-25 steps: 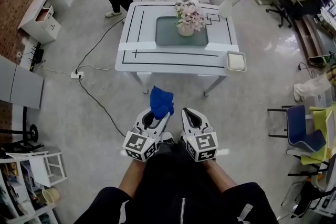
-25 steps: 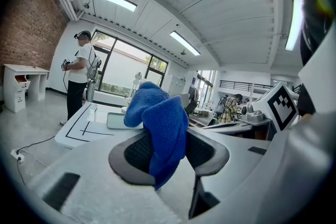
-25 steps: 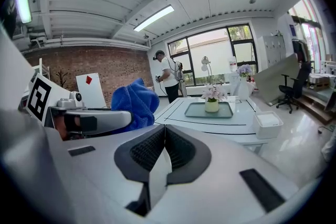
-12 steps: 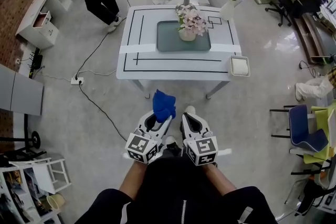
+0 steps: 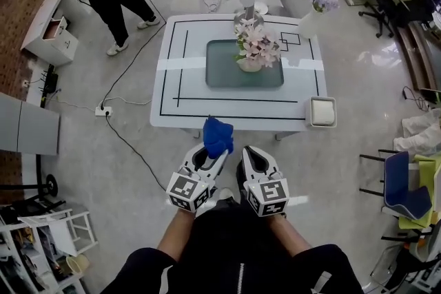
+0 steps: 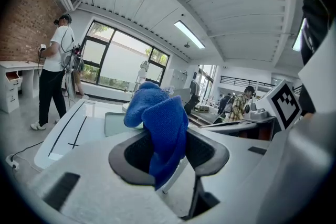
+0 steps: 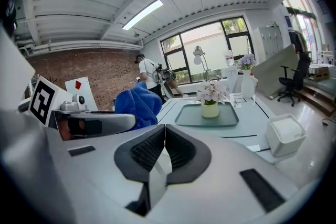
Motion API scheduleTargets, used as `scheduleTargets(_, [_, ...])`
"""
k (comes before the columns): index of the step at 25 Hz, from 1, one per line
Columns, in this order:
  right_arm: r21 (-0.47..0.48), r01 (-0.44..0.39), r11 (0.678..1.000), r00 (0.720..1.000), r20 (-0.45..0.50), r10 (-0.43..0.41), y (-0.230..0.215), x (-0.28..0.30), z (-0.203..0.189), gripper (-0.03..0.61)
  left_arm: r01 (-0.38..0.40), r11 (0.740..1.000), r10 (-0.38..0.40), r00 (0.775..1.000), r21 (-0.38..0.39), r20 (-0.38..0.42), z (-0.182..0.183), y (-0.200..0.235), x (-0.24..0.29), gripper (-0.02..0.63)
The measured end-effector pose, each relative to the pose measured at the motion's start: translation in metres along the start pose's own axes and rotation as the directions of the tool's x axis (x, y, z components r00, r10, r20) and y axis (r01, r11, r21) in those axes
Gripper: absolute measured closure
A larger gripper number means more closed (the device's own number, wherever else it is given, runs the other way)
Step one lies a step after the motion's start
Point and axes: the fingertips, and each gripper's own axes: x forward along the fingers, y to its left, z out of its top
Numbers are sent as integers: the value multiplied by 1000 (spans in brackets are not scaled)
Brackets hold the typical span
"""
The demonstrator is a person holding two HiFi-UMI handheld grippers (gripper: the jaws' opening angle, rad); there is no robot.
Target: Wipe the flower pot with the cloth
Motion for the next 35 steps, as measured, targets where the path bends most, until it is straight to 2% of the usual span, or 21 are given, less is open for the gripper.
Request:
scheduleTargets(10, [-35,-76,997,996,-46,74,-63,83,52,569,-48,998,48,999,-37,-10,30,60,89,450])
scheduleTargets(18, [-16,-52,999,990,-129,50,-100,132,57,569,-67,995,64,997,-72,-45,40,129,140,451])
scheduleTargets(25, [-4,40,999,985,-166,-40,-110,181,72,569,-1,995,-7,996,-97,-84,45,203,204,453])
scheduleTargets(29, [10,85,996,980,-182,-82,-106,203,78,569,56,991,-70,991,-119,-117,39,228,244,454])
scheduleTargets(35, [34,132,991,971,-204,-123,-103,228,76,569,94,984,-114,985,-150,-132,40,259,301,454])
